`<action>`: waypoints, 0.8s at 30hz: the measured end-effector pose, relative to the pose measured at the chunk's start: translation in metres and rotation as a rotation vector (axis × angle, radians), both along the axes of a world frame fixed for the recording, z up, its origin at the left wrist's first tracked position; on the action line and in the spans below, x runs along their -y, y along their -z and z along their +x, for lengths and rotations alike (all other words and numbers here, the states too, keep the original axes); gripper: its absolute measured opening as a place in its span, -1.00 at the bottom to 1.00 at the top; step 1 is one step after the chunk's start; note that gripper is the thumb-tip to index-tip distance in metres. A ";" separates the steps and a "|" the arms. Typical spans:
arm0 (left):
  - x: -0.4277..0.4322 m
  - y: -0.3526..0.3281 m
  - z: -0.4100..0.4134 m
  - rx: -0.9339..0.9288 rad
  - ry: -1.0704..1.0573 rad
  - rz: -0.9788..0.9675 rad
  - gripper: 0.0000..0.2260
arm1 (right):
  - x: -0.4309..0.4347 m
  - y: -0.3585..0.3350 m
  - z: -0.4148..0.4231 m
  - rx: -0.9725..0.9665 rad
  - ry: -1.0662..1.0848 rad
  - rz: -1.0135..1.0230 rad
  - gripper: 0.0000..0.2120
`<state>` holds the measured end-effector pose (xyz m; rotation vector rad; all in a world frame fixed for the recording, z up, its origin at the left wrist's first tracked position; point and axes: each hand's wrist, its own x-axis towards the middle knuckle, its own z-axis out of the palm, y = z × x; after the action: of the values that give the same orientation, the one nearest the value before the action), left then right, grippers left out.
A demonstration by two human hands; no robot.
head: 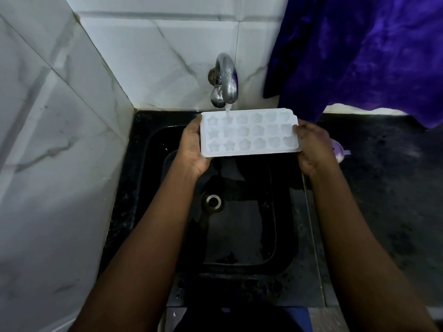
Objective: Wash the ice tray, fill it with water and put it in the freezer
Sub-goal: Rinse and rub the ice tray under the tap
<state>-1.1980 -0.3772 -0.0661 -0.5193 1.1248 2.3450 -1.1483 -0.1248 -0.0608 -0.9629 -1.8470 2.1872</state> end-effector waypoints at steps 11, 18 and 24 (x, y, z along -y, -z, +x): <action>0.073 0.007 0.012 0.026 -0.066 -0.086 -0.28 | 0.062 0.000 -0.034 0.054 -0.243 0.096 -0.90; 0.092 0.022 0.020 0.067 -0.187 -0.160 -0.30 | 0.071 -0.014 -0.088 0.093 -0.452 0.405 -0.62; 0.079 0.020 0.032 0.061 -0.183 -0.126 -0.31 | 0.092 -0.020 -0.154 0.078 -0.689 0.567 -0.84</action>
<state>-1.1660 -0.4559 -0.0858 -0.7635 1.2493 2.4028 -1.3020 -0.2167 -0.0412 -0.3203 -2.9228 1.6793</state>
